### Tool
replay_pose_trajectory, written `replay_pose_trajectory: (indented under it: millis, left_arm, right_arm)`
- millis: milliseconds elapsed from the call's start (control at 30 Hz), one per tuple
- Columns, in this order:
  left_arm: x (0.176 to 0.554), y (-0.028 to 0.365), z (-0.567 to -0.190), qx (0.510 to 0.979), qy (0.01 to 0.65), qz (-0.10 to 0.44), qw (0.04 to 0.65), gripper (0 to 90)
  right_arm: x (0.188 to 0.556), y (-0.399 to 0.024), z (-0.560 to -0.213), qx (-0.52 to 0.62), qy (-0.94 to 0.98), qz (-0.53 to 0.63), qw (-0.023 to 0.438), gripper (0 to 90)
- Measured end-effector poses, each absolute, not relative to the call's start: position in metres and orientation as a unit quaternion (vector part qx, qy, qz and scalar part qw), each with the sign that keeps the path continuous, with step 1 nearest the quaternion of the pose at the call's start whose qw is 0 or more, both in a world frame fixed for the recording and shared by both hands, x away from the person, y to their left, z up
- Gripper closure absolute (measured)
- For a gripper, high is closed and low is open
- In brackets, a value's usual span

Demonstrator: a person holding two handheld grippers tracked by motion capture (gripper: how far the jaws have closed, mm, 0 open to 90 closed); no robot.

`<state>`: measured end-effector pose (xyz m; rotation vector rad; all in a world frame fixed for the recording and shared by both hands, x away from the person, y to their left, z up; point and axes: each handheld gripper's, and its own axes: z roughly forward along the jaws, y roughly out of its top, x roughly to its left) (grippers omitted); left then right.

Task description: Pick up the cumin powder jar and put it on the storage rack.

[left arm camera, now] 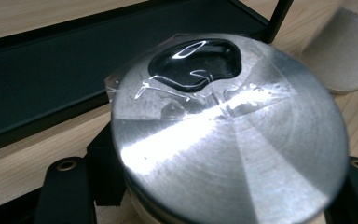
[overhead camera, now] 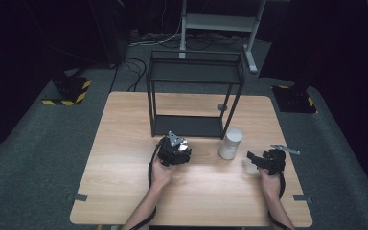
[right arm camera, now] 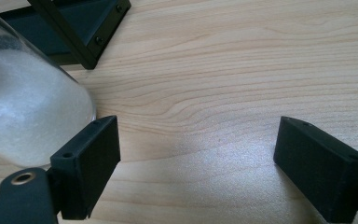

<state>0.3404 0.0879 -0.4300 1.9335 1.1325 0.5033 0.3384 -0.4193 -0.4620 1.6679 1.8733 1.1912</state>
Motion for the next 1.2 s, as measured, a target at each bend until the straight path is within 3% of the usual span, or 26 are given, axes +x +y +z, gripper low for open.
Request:
replay_pose_trajectory:
  millis: [800,1200]
  left_arm:
    - [0.332,0.085,-0.400,0.771,0.440,0.217,0.407,30.8]
    - [0.336,0.095,-0.370,0.769,0.438,0.190,0.425,30.8]
  right_arm:
    - [0.338,-0.420,-0.462,0.591,0.662,0.424,0.180,13.5]
    - [0.338,-0.421,-0.463,0.592,0.661,0.425,0.179,13.4]
